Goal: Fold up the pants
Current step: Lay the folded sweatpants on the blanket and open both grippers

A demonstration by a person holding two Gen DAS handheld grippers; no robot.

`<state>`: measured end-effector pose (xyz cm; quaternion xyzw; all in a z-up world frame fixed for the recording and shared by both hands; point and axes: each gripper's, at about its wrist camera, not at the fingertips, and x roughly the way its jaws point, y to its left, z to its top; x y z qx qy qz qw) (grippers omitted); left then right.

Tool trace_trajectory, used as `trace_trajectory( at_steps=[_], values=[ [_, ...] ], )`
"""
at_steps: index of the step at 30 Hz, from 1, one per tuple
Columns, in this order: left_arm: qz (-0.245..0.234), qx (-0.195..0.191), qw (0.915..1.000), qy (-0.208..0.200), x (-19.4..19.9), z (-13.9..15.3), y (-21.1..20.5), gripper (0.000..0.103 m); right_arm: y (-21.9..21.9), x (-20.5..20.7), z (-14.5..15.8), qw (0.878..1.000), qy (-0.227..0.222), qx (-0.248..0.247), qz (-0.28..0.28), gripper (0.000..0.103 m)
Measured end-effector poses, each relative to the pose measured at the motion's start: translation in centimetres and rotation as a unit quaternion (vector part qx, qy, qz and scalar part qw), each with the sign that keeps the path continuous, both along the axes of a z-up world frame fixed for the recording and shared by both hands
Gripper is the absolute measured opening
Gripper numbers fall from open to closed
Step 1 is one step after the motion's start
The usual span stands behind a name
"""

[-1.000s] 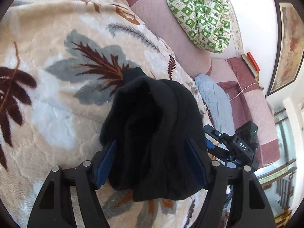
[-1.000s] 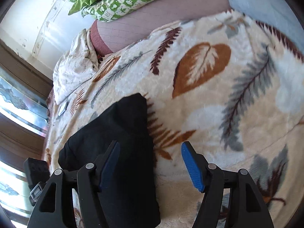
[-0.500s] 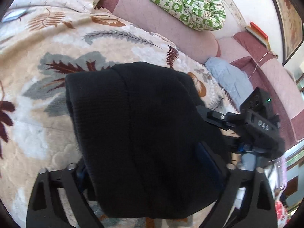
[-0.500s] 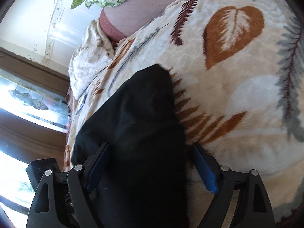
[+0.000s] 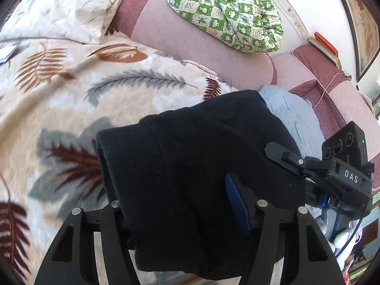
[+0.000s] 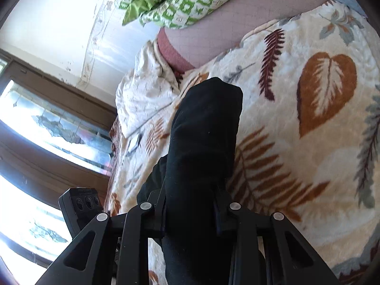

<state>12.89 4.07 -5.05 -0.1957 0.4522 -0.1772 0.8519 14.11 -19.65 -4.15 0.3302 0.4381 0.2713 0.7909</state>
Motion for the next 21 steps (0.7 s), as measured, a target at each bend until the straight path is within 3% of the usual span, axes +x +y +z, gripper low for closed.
trace_trajectory(
  at_steps=[4, 7, 10, 12, 19, 21],
  values=[
    [-0.011, 0.018, 0.9996, 0.019, 2.7, -1.3, -2.1, 0.062, -2.9, 1.9, -0.8, 0.999, -0.001, -0.012, -0.041, 0.03],
    [-0.019, 0.046, 0.9977, 0.045, 3.7, -3.4, -3.8, 0.064, -4.3, 2.7, -2.9, 0.996, 0.019, -0.059, -0.06, 0.033],
    [-0.031, 0.056, 0.9975, 0.031, 2.8, -3.8, -4.3, 0.069, -5.7, 2.5, -5.5, 0.992, 0.046, -0.089, -0.081, 0.045],
    [-0.042, 0.059, 0.9968, 0.033, 2.0, -3.6, -4.1, 0.074, -6.7, 2.0, -5.8, 0.989, 0.038, -0.103, -0.098, 0.063],
    [-0.024, 0.052, 0.9967, 0.057, -0.4, -3.0, -0.7, 0.075, -6.4, 1.2, -2.4, 0.972, -0.004, -0.207, -0.111, 0.066],
    [-0.009, 0.043, 0.9975, 0.056, -1.4, -2.7, 0.5, 0.075, -6.1, 0.5, -0.9, 0.97, -0.022, -0.215, -0.114, 0.066]
  ],
)
